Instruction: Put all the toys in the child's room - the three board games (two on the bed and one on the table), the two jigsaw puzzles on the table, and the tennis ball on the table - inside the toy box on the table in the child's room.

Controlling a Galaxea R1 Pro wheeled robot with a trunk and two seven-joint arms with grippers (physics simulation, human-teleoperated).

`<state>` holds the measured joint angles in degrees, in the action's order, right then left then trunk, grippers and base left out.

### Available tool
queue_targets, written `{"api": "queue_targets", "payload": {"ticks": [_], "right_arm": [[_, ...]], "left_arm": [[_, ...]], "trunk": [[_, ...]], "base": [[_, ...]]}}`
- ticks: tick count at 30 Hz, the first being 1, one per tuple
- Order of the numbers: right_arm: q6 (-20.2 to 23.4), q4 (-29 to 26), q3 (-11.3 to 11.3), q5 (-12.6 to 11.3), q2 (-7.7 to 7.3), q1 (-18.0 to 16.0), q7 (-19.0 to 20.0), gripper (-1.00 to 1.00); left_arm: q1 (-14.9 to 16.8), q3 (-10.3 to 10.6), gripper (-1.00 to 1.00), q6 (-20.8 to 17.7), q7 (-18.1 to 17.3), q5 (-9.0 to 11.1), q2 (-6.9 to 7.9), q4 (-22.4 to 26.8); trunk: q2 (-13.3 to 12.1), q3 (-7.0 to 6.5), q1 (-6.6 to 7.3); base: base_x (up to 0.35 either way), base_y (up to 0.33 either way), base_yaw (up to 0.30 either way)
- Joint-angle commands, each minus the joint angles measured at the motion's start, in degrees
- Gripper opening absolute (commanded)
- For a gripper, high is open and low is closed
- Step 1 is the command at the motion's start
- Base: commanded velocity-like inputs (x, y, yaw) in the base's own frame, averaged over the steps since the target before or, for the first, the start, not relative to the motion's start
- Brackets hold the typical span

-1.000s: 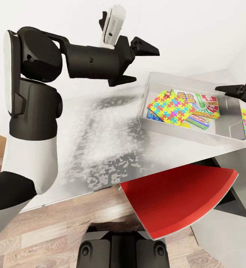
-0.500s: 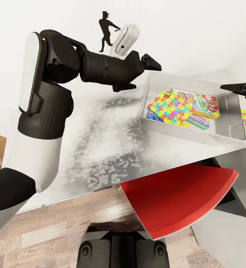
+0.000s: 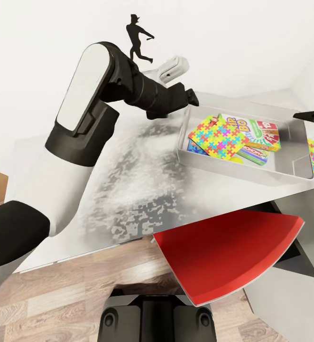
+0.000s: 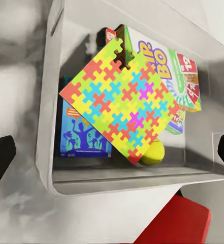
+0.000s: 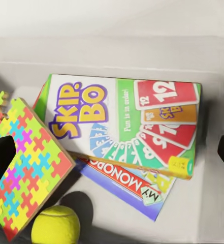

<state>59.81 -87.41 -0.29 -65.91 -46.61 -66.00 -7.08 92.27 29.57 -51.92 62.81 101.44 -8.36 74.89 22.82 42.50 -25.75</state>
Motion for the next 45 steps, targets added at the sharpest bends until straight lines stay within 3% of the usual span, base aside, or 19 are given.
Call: {"api": "queue_targets", "payload": {"ticks": [1, 3, 6, 8, 13, 26, 45], "right_arm": [[0.19, -0.03, 0.01, -0.65, -0.02, -0.06, -0.62, 1.00], [0.19, -0.01, -0.11, -0.67, -0.03, 0.20, -2.03, 1.00], [0.19, 0.00, -0.15, -0.65, -0.04, 0.30, -2.53, 1.00], [0.19, 0.03, -0.22, -0.58, -0.04, 0.44, -3.24, 1.00], [0.19, 0.25, -0.27, -0.51, -0.05, 0.69, -3.88, 1.00], [0.19, 0.52, -0.31, -0.55, -0.05, 2.88, -4.43, 1.00], [0.19, 0.55, -0.32, -0.49, -0.01, 3.46, -4.53, 1.00]], "left_arm": [[0.08, 0.00, 1.00, -0.11, 0.59, 0.45, -0.02, -0.04], [0.85, 1.20, 1.00, 0.07, 0.47, -3.43, -0.36, -2.37], [1.10, 1.72, 1.00, 0.17, 0.40, -5.17, -0.48, -3.25], [1.40, 2.74, 1.00, 0.44, 0.28, -8.10, -0.68, -4.55], [1.63, 4.24, 1.00, 0.97, 0.16, -10.75, -0.90, -5.72], [2.06, 6.30, 1.00, 1.93, -0.33, -13.12, -1.04, -6.47], [1.97, 6.77, 1.00, 2.28, -2.02, -13.65, -1.09, -6.54]], "trunk": [[0.10, 0.08, -0.03], [0.10, 0.08, -0.03], [0.10, 0.08, -0.03], [0.10, 0.08, -0.03], [0.10, 0.08, -0.03], [0.10, 0.08, -0.03], [0.10, 0.08, -0.03]], "base": [[0.000, 0.000, 0.000], [0.000, 0.000, 0.000], [0.000, 0.000, 0.000], [0.000, 0.000, 0.000], [0.000, 0.000, 0.000], [0.000, 0.000, 0.000], [0.000, 0.000, 0.000]]}}
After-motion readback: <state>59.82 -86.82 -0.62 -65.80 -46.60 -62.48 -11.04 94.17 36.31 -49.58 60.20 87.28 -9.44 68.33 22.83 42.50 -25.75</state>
